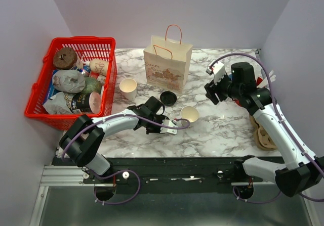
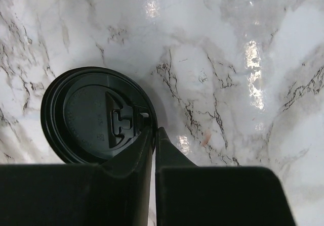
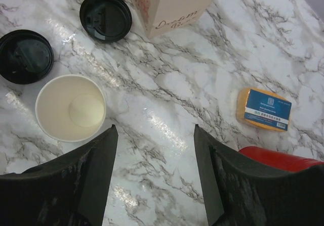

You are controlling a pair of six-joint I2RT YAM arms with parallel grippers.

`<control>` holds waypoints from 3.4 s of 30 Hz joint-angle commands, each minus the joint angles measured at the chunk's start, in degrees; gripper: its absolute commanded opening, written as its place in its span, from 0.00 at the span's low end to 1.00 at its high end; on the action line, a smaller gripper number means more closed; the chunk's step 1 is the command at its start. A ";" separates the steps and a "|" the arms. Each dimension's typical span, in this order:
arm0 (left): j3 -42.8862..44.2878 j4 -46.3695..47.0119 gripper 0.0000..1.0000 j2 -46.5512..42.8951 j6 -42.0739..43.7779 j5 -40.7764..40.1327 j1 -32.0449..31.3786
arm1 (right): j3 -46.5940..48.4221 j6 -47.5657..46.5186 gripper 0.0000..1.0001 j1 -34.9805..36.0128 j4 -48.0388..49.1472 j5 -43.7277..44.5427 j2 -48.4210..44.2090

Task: Pack the takeout coffee

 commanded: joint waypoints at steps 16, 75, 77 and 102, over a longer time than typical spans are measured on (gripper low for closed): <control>14.42 -11.59 0.00 -4.05 -13.13 15.18 7.62 | 5.34 2.34 0.69 -3.47 2.22 -4.34 17.86; 6.09 106.87 0.00 25.65 -134.70 41.21 11.32 | -2.65 15.27 0.71 -14.02 5.04 -34.11 32.64; 6.17 106.60 0.00 26.09 -134.70 41.12 11.49 | -2.13 10.98 0.72 -16.91 1.29 -42.69 32.81; 5.65 102.47 0.09 25.39 -131.54 40.68 12.64 | -4.24 -5.83 1.00 -12.01 0.55 -51.36 24.55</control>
